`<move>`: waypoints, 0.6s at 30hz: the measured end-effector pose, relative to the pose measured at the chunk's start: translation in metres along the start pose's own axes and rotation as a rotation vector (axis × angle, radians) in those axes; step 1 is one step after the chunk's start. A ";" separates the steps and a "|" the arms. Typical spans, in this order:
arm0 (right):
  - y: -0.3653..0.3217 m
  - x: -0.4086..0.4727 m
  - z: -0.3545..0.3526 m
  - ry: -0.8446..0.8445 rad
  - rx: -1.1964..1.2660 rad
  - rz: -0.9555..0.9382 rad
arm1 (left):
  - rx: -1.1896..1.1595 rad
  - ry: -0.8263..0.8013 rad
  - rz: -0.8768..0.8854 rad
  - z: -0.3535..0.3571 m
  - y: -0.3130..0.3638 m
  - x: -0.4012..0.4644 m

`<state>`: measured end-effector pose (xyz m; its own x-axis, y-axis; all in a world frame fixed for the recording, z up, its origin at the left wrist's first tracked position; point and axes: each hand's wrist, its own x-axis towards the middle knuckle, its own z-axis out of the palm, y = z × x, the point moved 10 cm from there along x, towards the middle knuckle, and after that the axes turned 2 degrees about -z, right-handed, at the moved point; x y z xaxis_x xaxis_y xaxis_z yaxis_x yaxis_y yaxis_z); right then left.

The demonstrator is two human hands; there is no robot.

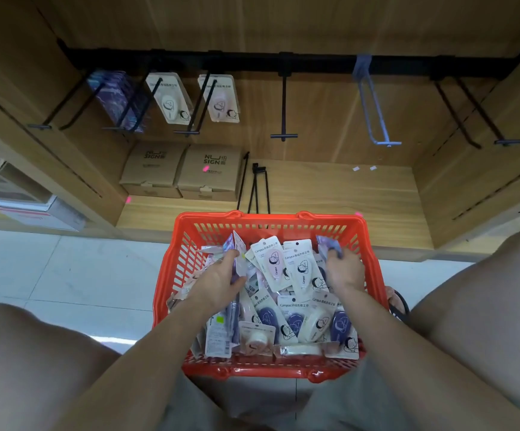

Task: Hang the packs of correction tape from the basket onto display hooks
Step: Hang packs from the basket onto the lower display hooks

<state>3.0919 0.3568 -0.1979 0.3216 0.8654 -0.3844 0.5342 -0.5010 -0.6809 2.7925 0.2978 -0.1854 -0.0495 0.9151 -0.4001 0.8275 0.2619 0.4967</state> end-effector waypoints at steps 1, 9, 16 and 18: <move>0.001 0.002 -0.007 0.056 0.113 0.052 | -0.016 0.001 -0.016 0.001 -0.001 0.000; 0.014 0.003 -0.011 0.090 0.468 0.201 | -0.140 -0.024 -0.151 0.002 -0.011 0.001; 0.012 -0.009 0.022 -0.231 0.094 0.138 | -0.199 0.071 -0.219 -0.006 -0.025 0.003; 0.013 -0.012 0.023 -0.244 0.065 0.129 | -0.219 0.073 -0.256 -0.008 -0.031 0.003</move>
<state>3.0770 0.3404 -0.2161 0.1819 0.7759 -0.6041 0.4475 -0.6124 -0.6517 2.7628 0.2948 -0.1958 -0.2869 0.8285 -0.4810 0.6438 0.5385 0.5436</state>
